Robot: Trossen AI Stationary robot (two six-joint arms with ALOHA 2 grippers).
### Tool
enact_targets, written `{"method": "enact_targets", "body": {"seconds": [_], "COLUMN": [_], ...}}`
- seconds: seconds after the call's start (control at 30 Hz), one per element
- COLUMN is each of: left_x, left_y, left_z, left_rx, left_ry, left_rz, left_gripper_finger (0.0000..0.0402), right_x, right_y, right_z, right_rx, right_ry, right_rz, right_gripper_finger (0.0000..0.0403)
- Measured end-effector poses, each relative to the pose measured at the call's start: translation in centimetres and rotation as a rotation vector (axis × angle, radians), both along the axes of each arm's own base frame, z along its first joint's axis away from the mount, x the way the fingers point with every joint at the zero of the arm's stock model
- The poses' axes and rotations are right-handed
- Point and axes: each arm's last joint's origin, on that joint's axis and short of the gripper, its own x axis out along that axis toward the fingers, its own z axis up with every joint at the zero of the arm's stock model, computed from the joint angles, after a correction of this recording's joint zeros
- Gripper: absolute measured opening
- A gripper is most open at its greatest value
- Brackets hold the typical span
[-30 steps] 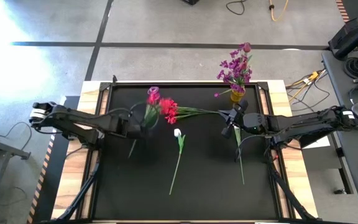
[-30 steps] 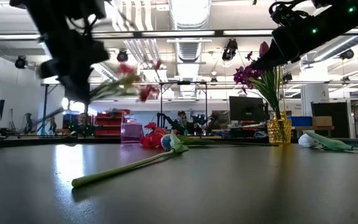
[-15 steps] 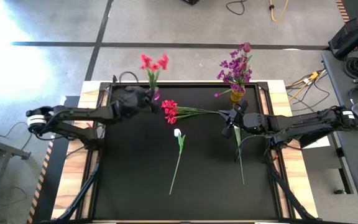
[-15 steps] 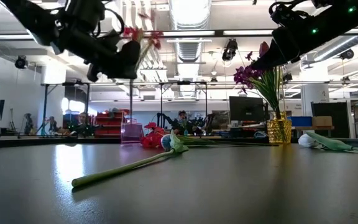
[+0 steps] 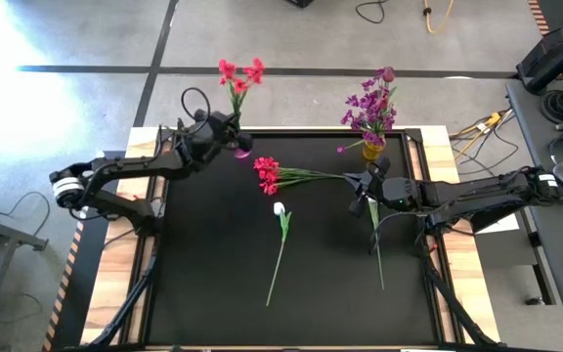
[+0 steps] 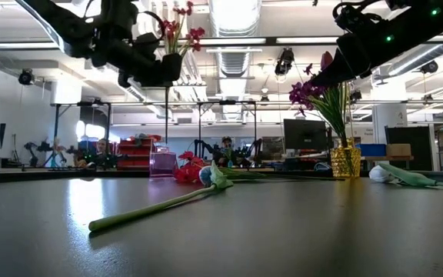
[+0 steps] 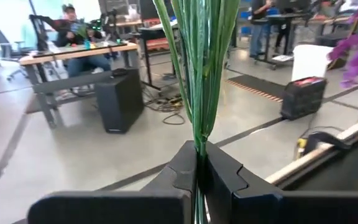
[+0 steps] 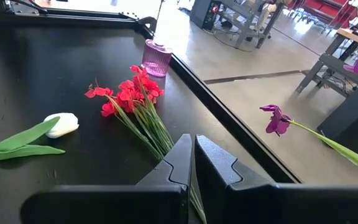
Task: Sort flowers into vase by color
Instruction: Put the left red flowers into the purple vase
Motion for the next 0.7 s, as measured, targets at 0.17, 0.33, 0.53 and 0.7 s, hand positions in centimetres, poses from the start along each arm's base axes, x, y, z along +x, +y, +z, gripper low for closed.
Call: {"method": "enact_targets", "body": {"seconds": [0.17,0.33,0.53,0.7], "left_x": [0.5,0.9,0.9,1.3], "left_y": [1.3,2.2,2.9,3.1], "left_z": [0.2,0.3,-1.3,-2.6], "left_rx": [0.024,0.063,0.045,0.061], "left_ry": [0.025,0.075,0.096,0.123], "left_rz": [0.023,0.036,0.055,0.046], "left_gripper_finger": [0.0,0.0,0.0,0.0], "right_x": [0.0,-0.1,-0.1,-0.2], "right_y": [0.0,0.0,0.0,0.0], "right_z": [-0.1,-0.4,-0.5,-0.7], "right_rx": [0.003,0.0,-0.003,-0.004], "right_ry": [0.0,0.013,0.018,0.024], "right_rz": [-0.001,0.0,0.001,0.001], "right_gripper_finger": [0.0013,0.0013,0.0013,0.0013]}}
